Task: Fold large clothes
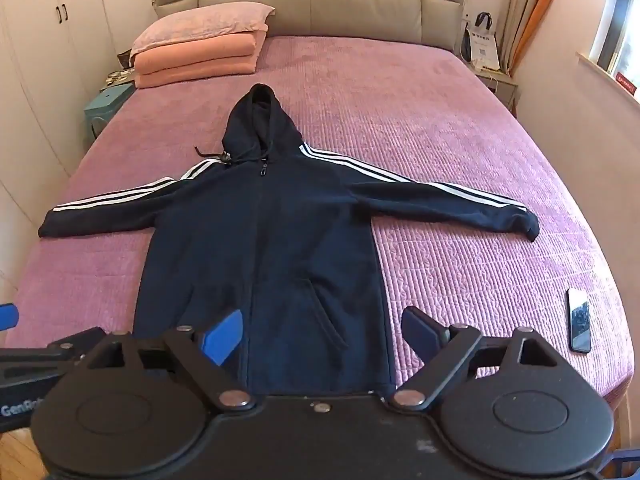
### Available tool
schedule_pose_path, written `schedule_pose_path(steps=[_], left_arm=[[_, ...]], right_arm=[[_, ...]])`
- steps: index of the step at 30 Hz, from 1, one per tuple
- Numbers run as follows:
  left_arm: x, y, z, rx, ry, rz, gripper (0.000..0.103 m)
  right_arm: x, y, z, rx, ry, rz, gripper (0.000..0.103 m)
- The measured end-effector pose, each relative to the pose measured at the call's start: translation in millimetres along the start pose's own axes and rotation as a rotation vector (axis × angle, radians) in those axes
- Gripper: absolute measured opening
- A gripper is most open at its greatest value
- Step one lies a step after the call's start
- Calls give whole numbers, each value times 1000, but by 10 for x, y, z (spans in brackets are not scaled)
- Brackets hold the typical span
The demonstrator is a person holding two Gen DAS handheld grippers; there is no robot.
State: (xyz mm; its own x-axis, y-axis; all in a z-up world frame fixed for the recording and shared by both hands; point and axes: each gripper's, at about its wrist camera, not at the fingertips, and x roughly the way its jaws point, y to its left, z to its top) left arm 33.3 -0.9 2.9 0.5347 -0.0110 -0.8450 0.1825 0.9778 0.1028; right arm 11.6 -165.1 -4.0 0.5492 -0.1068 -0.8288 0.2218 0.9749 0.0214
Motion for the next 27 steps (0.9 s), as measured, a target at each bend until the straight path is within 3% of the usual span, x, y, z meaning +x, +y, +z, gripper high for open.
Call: schedule_pose_path(steps=[12,27], left_arm=[[366,74,390,42,19,-36,96],[562,109,574,78,26,-28,97]], right_arm=[[180,90,267,36,36,-26,102],[381,145,502,43,58,-19,102]])
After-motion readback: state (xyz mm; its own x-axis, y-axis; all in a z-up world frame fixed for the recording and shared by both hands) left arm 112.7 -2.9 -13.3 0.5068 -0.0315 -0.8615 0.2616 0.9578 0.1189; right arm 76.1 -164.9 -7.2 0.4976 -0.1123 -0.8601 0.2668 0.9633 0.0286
